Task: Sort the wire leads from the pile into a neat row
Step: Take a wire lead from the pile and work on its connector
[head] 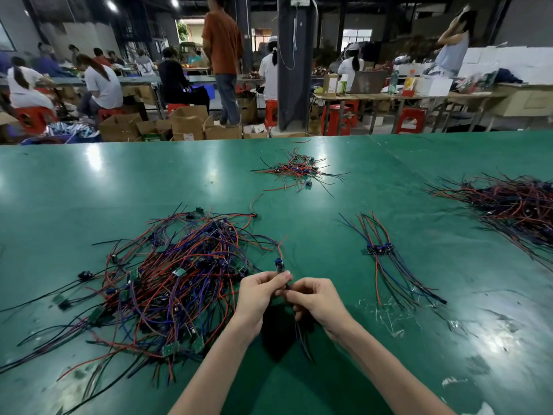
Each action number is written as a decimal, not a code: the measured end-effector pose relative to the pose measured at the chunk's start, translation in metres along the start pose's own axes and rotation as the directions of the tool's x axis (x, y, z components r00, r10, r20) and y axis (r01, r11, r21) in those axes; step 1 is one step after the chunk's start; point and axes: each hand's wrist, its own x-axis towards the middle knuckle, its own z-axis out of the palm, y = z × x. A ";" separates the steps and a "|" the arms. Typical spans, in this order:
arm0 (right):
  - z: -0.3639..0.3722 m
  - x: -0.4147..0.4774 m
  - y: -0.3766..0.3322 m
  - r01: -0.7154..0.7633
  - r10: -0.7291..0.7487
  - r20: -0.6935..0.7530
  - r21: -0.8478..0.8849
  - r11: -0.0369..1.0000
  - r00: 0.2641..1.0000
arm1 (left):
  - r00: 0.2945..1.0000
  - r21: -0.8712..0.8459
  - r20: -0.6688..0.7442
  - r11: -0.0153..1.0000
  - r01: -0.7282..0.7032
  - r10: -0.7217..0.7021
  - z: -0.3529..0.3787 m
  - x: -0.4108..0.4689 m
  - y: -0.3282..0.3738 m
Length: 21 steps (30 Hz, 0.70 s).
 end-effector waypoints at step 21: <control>-0.002 0.001 0.002 -0.039 0.039 -0.033 -0.004 0.999 0.999 | 0.994 0.141 0.017 0.984 -0.106 0.105 0.009 -0.006 -0.002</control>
